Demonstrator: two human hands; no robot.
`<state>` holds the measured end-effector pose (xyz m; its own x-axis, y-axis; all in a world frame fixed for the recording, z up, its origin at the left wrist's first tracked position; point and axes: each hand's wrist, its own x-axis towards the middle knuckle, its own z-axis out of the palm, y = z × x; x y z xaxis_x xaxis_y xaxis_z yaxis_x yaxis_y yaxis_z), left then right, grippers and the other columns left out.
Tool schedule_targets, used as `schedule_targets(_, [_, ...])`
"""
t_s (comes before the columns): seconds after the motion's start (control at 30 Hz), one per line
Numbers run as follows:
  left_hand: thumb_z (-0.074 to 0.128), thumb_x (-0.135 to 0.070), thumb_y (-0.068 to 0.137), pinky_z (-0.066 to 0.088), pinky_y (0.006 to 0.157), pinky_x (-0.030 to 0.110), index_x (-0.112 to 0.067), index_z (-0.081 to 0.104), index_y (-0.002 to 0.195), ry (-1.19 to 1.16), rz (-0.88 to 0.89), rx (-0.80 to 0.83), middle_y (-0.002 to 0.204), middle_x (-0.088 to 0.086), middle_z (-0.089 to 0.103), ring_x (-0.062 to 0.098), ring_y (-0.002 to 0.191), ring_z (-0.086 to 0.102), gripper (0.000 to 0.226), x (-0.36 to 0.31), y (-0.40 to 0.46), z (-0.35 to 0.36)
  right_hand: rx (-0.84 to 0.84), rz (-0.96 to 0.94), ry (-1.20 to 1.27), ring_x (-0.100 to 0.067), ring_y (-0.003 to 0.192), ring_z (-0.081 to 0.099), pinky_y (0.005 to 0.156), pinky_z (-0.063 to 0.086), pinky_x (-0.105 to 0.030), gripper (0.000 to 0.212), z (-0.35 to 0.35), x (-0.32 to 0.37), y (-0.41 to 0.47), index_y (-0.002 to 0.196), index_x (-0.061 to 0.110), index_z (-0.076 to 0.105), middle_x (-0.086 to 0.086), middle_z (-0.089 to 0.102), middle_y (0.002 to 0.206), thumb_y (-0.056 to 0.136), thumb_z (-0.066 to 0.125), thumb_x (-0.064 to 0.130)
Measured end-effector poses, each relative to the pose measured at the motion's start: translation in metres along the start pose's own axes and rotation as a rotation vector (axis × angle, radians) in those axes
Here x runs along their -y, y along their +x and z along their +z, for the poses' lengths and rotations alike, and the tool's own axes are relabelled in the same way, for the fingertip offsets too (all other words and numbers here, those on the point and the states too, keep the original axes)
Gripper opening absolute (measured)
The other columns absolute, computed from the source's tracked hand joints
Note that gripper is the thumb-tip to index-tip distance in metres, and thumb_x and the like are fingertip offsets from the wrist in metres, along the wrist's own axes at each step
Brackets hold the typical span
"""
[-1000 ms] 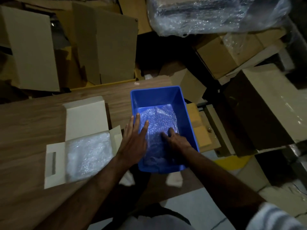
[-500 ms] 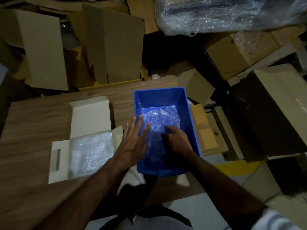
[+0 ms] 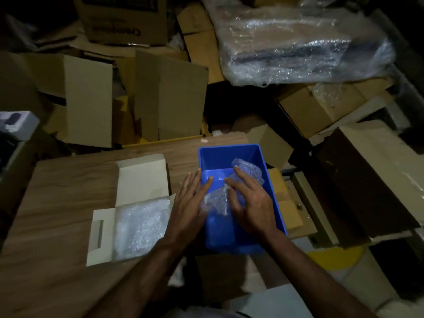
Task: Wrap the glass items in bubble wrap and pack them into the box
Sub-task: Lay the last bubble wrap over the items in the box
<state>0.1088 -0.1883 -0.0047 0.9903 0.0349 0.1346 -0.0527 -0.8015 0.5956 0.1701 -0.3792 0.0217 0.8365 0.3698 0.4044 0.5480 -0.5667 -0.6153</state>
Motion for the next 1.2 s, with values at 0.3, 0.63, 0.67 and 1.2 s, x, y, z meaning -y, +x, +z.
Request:
schedule_targets(0.3, [0.056, 0.011, 0.094, 0.024, 0.122, 0.027, -0.022, 0.053, 0.145, -0.03, 0.197, -0.244, 0.158, -0.007, 0.042, 0.017, 0.152, 0.027, 0.061, 0.033, -0.034, -0.14, 0.117, -0.392, -0.005, -0.02, 0.139, 0.05, 0.1, 0.053, -0.037, 0.023, 0.017, 0.083, 0.02, 0.118, 0.016, 0.07, -0.007, 0.047, 0.155, 0.101, 0.059, 0.025])
schedule_targets(0.63, [0.05, 0.005, 0.101, 0.054, 0.096, 0.039, -0.024, 0.075, 0.111, -0.534, -0.193, -0.312, 0.113, -0.001, 0.075, 0.019, 0.112, 0.068, 0.039, 0.071, -0.104, -0.175, 0.5, -0.233, 0.371, -0.006, 0.077, 0.063, 0.067, 0.052, -0.03, 0.015, 0.056, 0.152, 0.038, 0.104, 0.031, 0.062, 0.015, 0.065, 0.086, 0.108, 0.048, 0.029])
schedule_targets(0.67, [0.051, 0.005, 0.1, 0.057, 0.089, 0.035, -0.024, 0.076, 0.102, -0.591, -0.25, -0.345, 0.104, 0.0, 0.076, 0.017, 0.103, 0.07, 0.039, 0.07, -0.105, -0.176, 0.567, -0.177, 0.429, -0.006, 0.069, 0.059, 0.063, 0.049, -0.03, 0.016, 0.059, 0.155, 0.043, 0.098, 0.034, 0.061, 0.016, 0.061, 0.078, 0.107, 0.049, 0.028])
schedule_targets(1.2, [0.045, -0.008, 0.105, 0.046, 0.037, 0.015, -0.001, 0.06, 0.101, -0.964, -1.097, -0.205, 0.04, -0.007, 0.06, 0.0, 0.034, 0.056, 0.017, 0.117, -0.103, -0.148, 0.616, 1.078, 1.388, -0.032, 0.129, 0.06, 0.117, 0.037, -0.054, 0.05, 0.108, 0.143, -0.005, 0.133, 0.006, 0.063, -0.017, 0.063, 0.137, 0.089, 0.078, 0.024])
